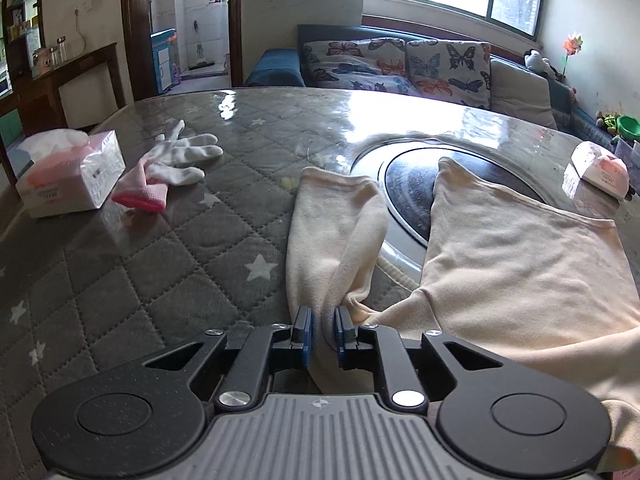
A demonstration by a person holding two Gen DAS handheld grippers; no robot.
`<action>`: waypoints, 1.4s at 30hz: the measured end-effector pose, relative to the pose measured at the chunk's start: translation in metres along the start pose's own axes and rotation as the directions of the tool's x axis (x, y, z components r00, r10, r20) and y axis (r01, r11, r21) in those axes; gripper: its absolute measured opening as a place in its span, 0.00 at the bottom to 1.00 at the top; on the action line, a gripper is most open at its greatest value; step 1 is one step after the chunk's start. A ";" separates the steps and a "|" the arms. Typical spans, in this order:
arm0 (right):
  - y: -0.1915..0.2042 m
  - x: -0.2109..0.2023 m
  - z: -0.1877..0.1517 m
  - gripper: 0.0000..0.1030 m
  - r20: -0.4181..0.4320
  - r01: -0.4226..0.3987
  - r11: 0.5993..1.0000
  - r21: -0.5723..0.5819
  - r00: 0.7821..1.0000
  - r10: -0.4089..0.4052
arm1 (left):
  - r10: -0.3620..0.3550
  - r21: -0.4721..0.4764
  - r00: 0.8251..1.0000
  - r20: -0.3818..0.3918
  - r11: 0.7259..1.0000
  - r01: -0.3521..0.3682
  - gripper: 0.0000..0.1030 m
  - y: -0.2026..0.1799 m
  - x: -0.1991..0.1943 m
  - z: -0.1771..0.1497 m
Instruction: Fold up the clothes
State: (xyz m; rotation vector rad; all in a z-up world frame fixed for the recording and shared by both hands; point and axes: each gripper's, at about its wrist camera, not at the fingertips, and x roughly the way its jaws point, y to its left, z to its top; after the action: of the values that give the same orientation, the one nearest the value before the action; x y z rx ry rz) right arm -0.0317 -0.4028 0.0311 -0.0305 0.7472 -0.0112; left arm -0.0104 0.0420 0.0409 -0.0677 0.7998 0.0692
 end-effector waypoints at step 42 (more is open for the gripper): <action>0.070 0.127 0.096 0.23 -0.076 -0.220 0.972 -0.082 0.974 0.214 | -0.182 0.297 0.983 0.004 0.939 0.173 0.10 -0.112 0.116 0.080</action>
State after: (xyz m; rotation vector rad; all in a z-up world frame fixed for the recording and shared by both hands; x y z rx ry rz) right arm 0.1264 -0.3329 0.0128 -0.0340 0.8141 0.2315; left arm 0.1375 -0.0581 0.0170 0.1443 0.7623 -0.2209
